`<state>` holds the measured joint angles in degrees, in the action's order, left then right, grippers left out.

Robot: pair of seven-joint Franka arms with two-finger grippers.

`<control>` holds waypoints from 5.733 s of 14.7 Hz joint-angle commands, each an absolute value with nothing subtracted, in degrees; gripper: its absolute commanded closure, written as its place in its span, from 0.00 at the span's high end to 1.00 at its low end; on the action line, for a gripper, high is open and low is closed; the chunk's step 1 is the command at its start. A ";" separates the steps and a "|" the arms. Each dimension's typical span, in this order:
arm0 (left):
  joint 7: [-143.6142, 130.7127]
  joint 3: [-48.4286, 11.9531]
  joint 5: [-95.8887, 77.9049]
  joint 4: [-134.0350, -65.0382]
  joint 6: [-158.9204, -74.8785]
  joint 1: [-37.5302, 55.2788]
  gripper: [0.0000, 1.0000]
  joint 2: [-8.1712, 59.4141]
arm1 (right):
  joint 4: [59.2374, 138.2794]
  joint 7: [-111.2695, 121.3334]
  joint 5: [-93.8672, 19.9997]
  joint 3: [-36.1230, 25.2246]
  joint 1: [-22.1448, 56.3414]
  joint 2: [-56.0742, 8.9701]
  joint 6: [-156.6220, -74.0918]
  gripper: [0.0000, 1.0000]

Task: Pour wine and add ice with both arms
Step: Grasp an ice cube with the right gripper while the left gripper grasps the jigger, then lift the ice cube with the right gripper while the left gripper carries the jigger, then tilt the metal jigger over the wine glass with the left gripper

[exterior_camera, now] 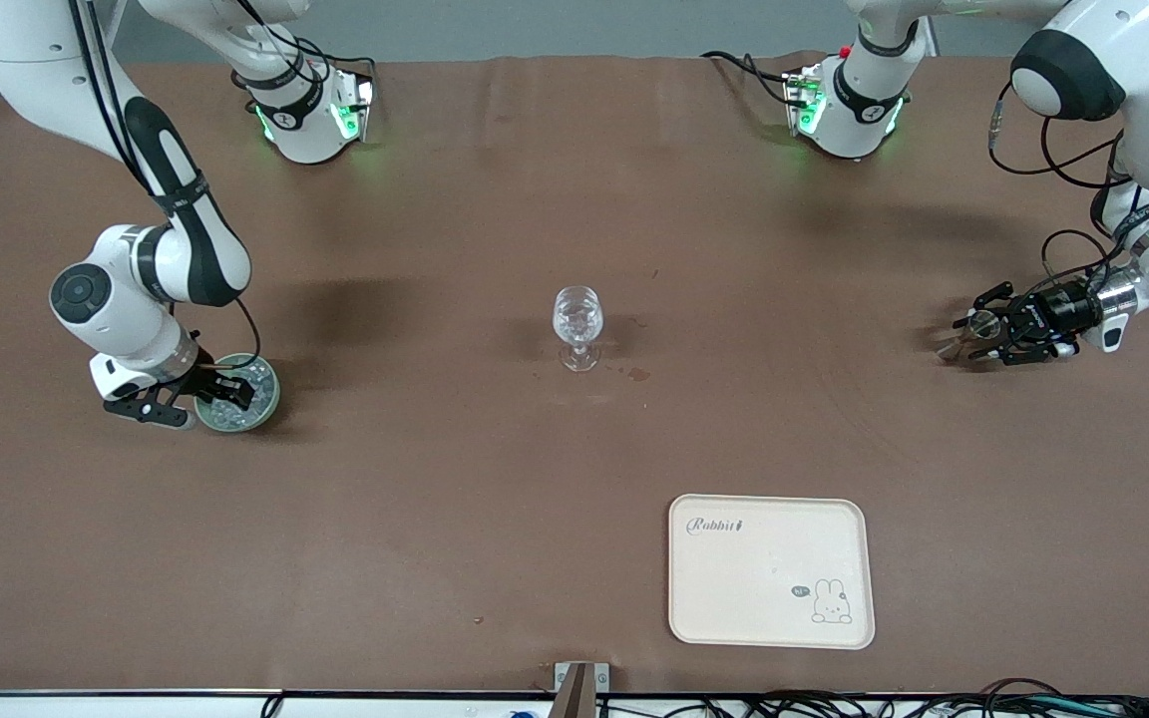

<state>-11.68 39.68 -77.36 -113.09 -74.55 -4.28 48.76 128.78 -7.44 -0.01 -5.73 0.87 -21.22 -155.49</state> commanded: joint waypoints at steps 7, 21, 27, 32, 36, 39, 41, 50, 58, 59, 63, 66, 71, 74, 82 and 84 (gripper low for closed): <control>-12.13 39.81 -78.93 -113.12 -73.30 -4.04 0.42 49.48 | 130.25 -8.52 -0.79 -5.62 1.14 -21.45 -156.45 0.30; -16.41 38.77 -78.05 -112.32 -60.21 -2.81 0.00 42.47 | 122.36 -8.26 -0.79 -5.62 1.23 -20.57 -140.20 0.09; -24.94 33.59 -73.93 -112.68 -61.00 -1.23 0.00 31.83 | 112.25 -7.74 -0.70 -5.62 1.14 -19.08 -125.26 0.07; -28.82 27.09 -69.35 -113.64 -63.97 -1.41 0.00 24.71 | 108.29 -7.56 -0.62 -5.80 0.79 -13.20 -120.07 0.05; -35.41 18.83 -69.43 -112.94 -71.08 -1.93 0.00 21.54 | 99.08 -8.35 -0.62 -5.98 0.70 -8.62 -108.32 0.04; -40.42 10.04 -69.43 -112.24 -79.52 -1.85 0.00 19.60 | 91.43 -8.26 -0.62 -5.98 0.70 -6.25 -99.43 0.03; -44.01 8.27 -69.87 -112.32 -81.20 -1.23 0.00 19.42 | 87.12 -7.65 -0.62 -6.15 0.62 -5.36 -94.60 0.03; -55.89 -6.67 -72.15 -108.63 -99.73 1.13 0.00 21.18 | 80.95 -7.65 -0.97 -6.06 -0.09 -3.34 -87.27 0.02; -57.04 -7.03 -71.28 -108.63 -108.27 11.51 0.00 22.41 | 80.95 -7.65 -1.05 -5.98 -0.09 -3.34 -87.01 0.02; -57.13 -7.03 -71.19 -108.63 -109.67 12.99 0.00 22.67 | 80.95 -7.65 -1.40 -5.98 -0.09 -3.34 -87.01 0.03; -59.15 -6.94 -71.19 -108.63 -118.36 18.88 0.00 23.03 | 80.95 -7.65 -1.67 -5.98 -0.09 -3.34 -87.10 0.03; -60.55 -6.94 -71.19 -107.49 -120.50 21.17 0.00 24.60 | 80.95 -7.56 -1.67 -5.98 -0.09 -3.34 -87.10 0.03; -61.26 -7.12 -66.29 -105.82 -122.52 23.03 0.00 25.93 | 80.95 -7.56 -1.67 -5.98 0.00 -3.43 -87.19 0.03; -61.35 -7.12 -62.24 -105.65 -122.52 22.94 0.00 25.49 | 80.86 -7.56 -1.67 -5.98 0.00 -3.43 -87.36 0.03; -68.72 -7.12 -52.49 -102.14 -122.43 24.16 0.00 25.13 | 80.95 -7.65 -2.72 -5.89 0.09 -3.51 -87.71 0.03; -70.66 -7.12 -49.93 -101.51 -122.43 24.34 0.00 25.31 | 80.95 -7.65 -2.72 -5.89 0.18 -3.43 -87.71 0.03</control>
<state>-67.92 -7.21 -52.45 -102.34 -122.20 23.61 25.73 80.52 -7.73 -1.90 -6.23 0.50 -4.21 -87.53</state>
